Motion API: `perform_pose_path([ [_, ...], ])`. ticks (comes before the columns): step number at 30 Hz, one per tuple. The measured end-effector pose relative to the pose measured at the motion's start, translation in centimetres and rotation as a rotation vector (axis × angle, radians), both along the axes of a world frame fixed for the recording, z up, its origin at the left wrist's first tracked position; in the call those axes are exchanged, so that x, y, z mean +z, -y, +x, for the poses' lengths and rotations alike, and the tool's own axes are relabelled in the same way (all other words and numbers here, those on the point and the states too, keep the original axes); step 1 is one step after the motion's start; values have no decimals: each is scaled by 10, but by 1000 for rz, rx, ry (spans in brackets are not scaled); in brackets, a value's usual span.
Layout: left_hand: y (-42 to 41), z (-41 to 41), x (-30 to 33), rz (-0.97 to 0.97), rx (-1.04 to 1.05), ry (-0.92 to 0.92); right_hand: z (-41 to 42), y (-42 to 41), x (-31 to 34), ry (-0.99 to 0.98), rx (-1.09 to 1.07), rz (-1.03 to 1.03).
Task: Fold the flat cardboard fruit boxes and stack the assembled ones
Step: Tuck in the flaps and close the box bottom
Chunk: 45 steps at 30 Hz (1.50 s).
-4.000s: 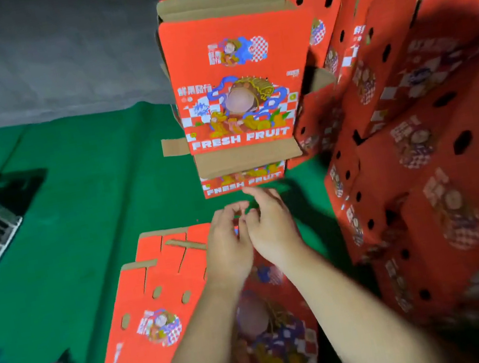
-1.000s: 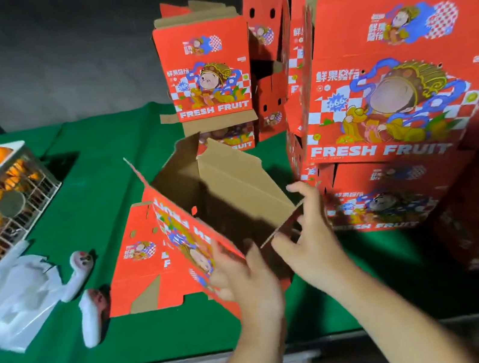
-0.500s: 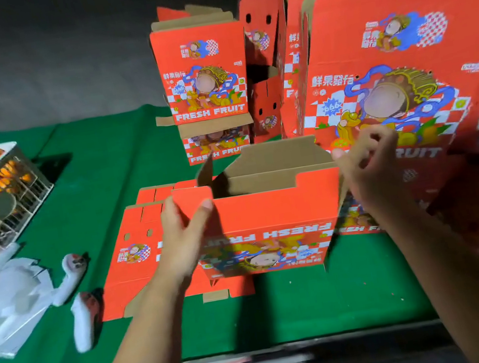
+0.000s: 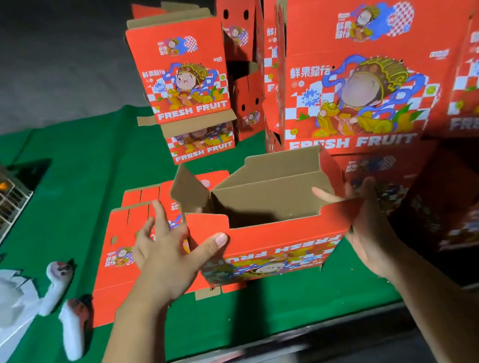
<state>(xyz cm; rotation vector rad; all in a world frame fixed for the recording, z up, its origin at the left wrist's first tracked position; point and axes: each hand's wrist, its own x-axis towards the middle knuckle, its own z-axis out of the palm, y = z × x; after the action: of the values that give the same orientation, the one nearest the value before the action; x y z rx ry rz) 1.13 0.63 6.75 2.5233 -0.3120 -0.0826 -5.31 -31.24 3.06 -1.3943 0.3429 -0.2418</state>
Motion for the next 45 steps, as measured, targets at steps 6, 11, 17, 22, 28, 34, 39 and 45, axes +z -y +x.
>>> perform_pose_path([
  [6,25,-6,-16,-188,81,117,-3,-6,14,19,-54,23],
  [11,31,-13,-24,-645,48,107,-19,6,13,28,-117,-252],
  [17,54,-4,-36,-418,215,271,-9,21,8,-98,-213,-709],
  [22,48,-2,-57,-446,112,405,-11,-10,-3,127,-267,-1273],
  [28,43,5,-55,-330,31,490,-12,-12,-16,110,-118,-1155],
  [34,50,38,-25,-124,-207,421,-10,-15,-22,59,-139,-1152],
  [39,63,71,3,-35,-487,158,-9,-12,-24,63,-141,-1146],
  [45,77,80,-8,-32,-259,277,-11,-13,-26,-6,-96,-1194],
])
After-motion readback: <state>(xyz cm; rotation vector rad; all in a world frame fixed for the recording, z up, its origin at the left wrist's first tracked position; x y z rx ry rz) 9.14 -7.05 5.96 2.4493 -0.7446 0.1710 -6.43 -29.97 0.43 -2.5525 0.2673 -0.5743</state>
